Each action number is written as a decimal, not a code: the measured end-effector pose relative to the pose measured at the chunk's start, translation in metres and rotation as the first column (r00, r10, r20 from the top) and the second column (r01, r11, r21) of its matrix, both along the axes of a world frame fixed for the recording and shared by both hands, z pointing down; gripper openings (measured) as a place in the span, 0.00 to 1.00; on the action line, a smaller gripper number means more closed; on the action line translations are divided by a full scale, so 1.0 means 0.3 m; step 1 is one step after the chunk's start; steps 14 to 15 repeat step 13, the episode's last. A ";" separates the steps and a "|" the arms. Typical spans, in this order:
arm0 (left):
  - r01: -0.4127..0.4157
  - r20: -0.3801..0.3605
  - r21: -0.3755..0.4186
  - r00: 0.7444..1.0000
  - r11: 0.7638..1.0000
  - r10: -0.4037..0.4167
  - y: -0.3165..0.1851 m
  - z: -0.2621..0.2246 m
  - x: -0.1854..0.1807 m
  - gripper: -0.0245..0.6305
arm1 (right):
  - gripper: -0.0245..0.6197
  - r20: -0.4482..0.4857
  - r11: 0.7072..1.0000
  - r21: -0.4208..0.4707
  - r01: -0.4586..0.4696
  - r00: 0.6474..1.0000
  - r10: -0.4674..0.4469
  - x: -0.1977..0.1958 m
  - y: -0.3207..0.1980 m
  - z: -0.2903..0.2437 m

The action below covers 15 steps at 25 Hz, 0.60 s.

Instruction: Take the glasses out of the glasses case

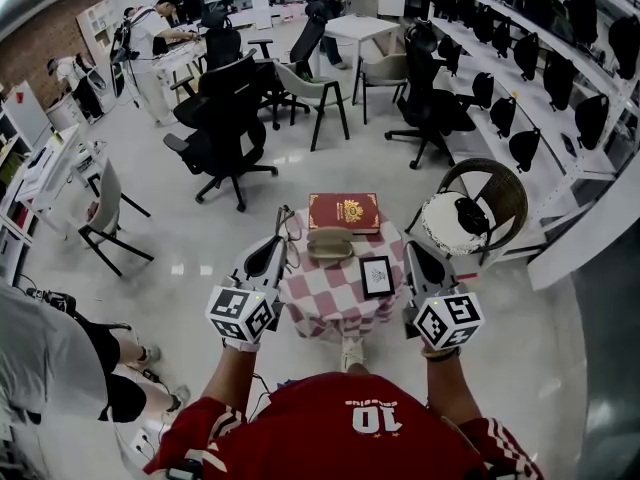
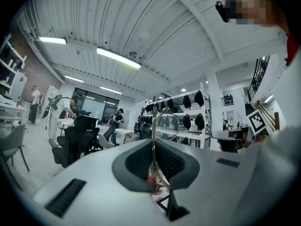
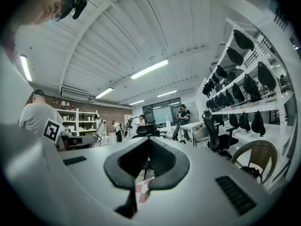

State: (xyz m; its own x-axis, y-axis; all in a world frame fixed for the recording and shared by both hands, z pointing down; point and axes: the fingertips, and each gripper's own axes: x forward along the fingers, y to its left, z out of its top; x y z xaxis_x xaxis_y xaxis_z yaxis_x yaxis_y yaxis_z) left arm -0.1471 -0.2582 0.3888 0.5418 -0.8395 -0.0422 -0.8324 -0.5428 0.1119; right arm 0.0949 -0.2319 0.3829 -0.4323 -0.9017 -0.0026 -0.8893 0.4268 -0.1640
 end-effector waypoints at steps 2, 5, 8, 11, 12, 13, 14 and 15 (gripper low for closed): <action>0.001 -0.004 -0.001 1.000 1.000 -0.001 -0.003 0.005 -0.003 0.07 | 0.06 0.003 1.000 0.002 0.001 1.000 -0.001 -0.001 0.000 0.002; 0.001 -0.009 -0.005 1.000 1.000 -0.001 -0.004 0.014 -0.003 0.07 | 0.06 0.009 1.000 0.002 0.001 1.000 -0.001 0.001 0.002 0.007; 0.000 -0.009 -0.009 1.000 1.000 0.000 -0.001 0.020 0.000 0.07 | 0.06 0.006 1.000 -0.003 0.003 1.000 -0.003 0.000 0.005 0.013; -0.003 -0.020 -0.018 1.000 1.000 0.003 -0.005 0.021 -0.003 0.07 | 0.06 0.005 1.000 -0.006 0.005 1.000 -0.005 -0.005 0.004 0.012; -0.005 -0.029 -0.022 1.000 1.000 0.004 -0.006 0.021 -0.006 0.07 | 0.06 0.004 1.000 -0.006 0.006 1.000 -0.006 -0.007 0.003 0.010; -0.006 -0.038 -0.027 0.999 1.000 0.005 -0.007 0.021 -0.009 0.07 | 0.06 0.003 1.000 -0.006 0.008 1.000 -0.007 -0.009 0.002 0.008; -0.006 -0.038 -0.027 0.999 1.000 0.005 -0.007 0.021 -0.009 0.07 | 0.06 0.003 1.000 -0.006 0.008 1.000 -0.007 -0.009 0.002 0.008; -0.006 -0.038 -0.027 0.999 1.000 0.005 -0.007 0.021 -0.009 0.07 | 0.06 0.003 1.000 -0.006 0.008 1.000 -0.007 -0.009 0.002 0.008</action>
